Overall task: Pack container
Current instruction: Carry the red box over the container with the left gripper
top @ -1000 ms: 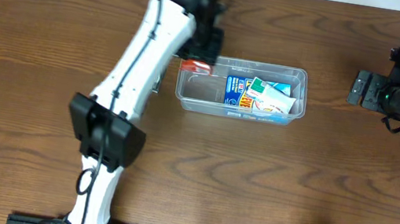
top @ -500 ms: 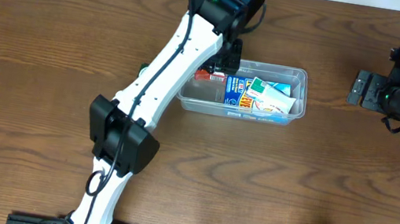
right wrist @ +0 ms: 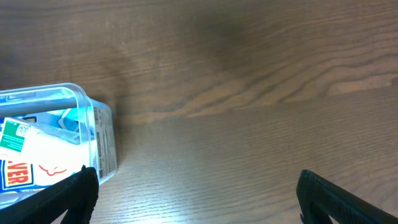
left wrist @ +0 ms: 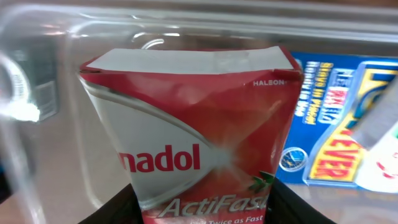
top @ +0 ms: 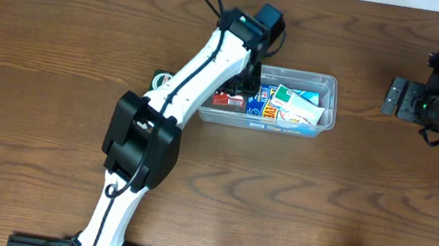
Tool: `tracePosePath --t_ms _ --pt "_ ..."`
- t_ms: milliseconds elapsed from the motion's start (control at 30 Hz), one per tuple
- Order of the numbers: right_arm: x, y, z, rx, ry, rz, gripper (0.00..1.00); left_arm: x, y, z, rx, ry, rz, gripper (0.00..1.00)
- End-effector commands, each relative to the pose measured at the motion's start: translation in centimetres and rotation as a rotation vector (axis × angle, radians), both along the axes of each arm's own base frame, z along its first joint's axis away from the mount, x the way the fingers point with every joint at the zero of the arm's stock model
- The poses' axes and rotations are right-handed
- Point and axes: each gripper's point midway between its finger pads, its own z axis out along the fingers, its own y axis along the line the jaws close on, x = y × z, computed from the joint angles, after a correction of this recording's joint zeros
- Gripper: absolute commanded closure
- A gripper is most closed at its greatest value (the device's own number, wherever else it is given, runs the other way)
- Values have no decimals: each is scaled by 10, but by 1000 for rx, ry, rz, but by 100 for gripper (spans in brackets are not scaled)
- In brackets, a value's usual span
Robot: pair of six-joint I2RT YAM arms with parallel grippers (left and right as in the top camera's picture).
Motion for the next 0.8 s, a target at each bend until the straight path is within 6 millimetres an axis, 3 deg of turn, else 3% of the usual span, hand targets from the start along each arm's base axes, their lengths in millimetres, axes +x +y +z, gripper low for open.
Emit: tracePosePath --t_ms 0,333,567,667,767 --pt "1 -3 8 1 -22 -19 1 -1 2 -20 20 11 11 48" --pt "1 -3 8 1 -22 -19 1 6 -2 -51 -6 -30 14 48" --pt "1 -3 8 1 -22 -19 1 9 -4 -58 -16 -46 14 47" --pt "1 -3 8 1 -22 -19 1 9 -4 -58 -16 -47 13 35" --pt "1 -3 8 1 -22 -19 1 7 -4 -58 -12 -39 13 31"
